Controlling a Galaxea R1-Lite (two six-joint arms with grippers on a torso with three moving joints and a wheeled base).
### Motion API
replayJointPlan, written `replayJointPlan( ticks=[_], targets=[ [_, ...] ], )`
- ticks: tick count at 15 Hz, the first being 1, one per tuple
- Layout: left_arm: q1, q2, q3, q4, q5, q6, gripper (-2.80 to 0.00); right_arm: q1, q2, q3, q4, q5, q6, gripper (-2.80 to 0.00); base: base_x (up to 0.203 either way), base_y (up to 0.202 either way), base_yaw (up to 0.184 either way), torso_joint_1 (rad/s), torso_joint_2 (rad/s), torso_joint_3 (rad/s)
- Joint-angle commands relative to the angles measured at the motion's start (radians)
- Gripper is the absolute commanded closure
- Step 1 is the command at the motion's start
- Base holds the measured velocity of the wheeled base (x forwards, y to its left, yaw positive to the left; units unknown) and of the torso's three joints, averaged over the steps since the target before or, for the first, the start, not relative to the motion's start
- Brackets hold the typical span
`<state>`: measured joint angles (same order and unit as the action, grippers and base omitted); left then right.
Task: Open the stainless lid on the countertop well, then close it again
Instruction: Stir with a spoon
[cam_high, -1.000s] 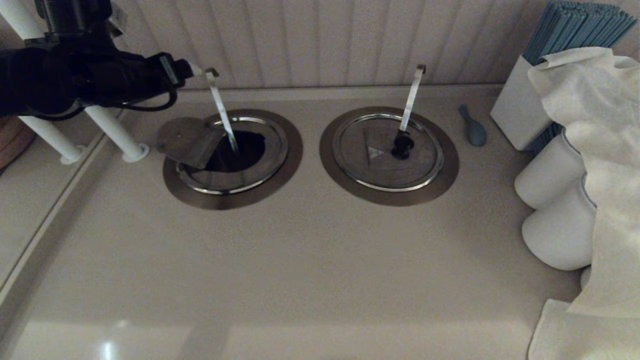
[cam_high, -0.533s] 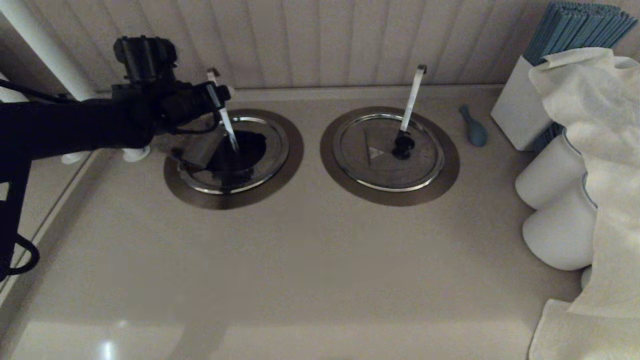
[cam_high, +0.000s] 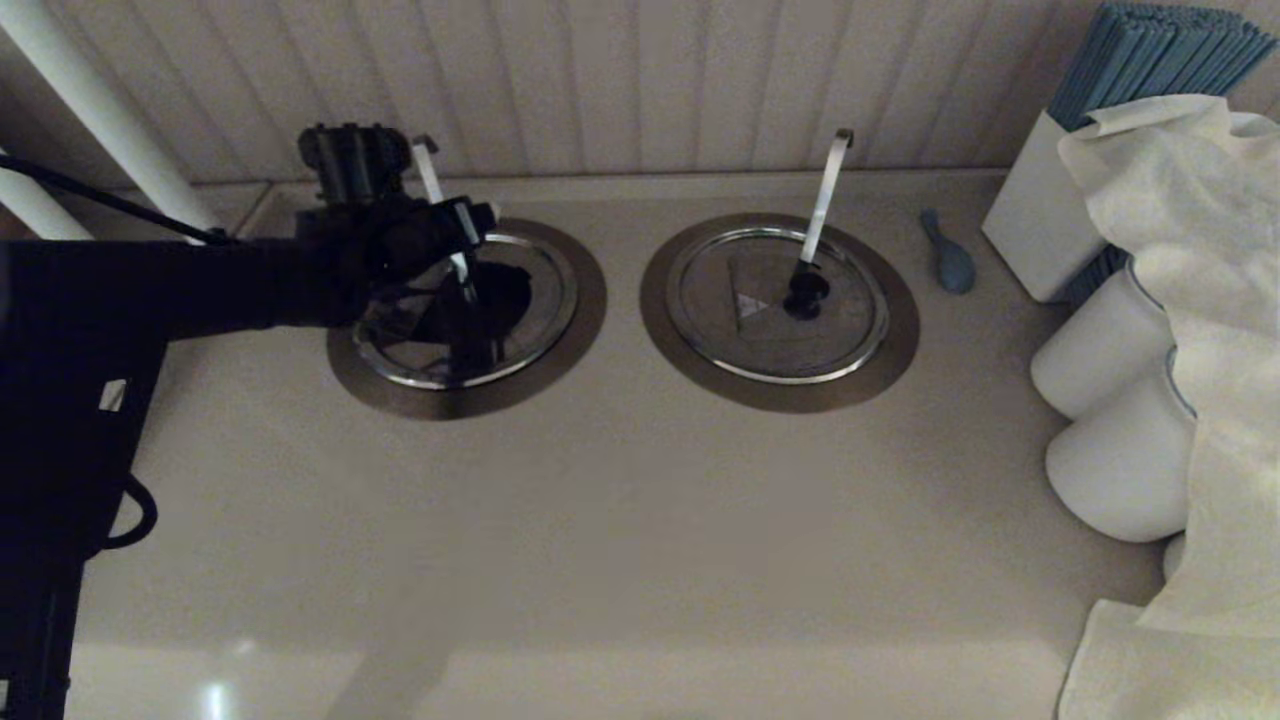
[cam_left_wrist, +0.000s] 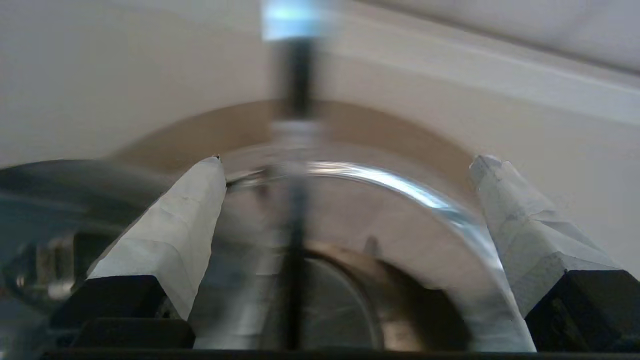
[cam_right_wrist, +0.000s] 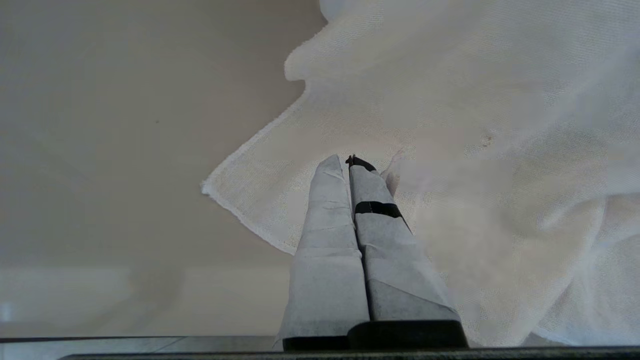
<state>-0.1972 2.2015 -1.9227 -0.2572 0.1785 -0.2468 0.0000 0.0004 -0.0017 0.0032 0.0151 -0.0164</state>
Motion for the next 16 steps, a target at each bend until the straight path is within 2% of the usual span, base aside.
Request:
replayJointPlan(
  ticks=[1, 2, 6, 16],
  targets=[
    [-0.005, 0.020, -0.002, -0.020, 0.004, -0.001, -2.80, 0.000, 0.000, 0.000, 0.000, 0.000, 0.000, 0.00, 0.000, 0.000, 0.000, 0.000, 0.00, 0.000],
    [-0.009, 0.032, -0.001, -0.078, 0.006, 0.001, -2.80, 0.000, 0.000, 0.000, 0.000, 0.000, 0.000, 0.00, 0.000, 0.000, 0.000, 0.000, 0.00, 0.000],
    [-0.027, 0.055, 0.000, -0.113, 0.010, 0.020, -2.80, 0.000, 0.000, 0.000, 0.000, 0.000, 0.000, 0.00, 0.000, 0.000, 0.000, 0.000, 0.00, 0.000],
    [-0.042, 0.074, -0.002, -0.168, 0.009, 0.022, -2.80, 0.000, 0.000, 0.000, 0.000, 0.000, 0.000, 0.00, 0.000, 0.000, 0.000, 0.000, 0.00, 0.000]
  ],
)
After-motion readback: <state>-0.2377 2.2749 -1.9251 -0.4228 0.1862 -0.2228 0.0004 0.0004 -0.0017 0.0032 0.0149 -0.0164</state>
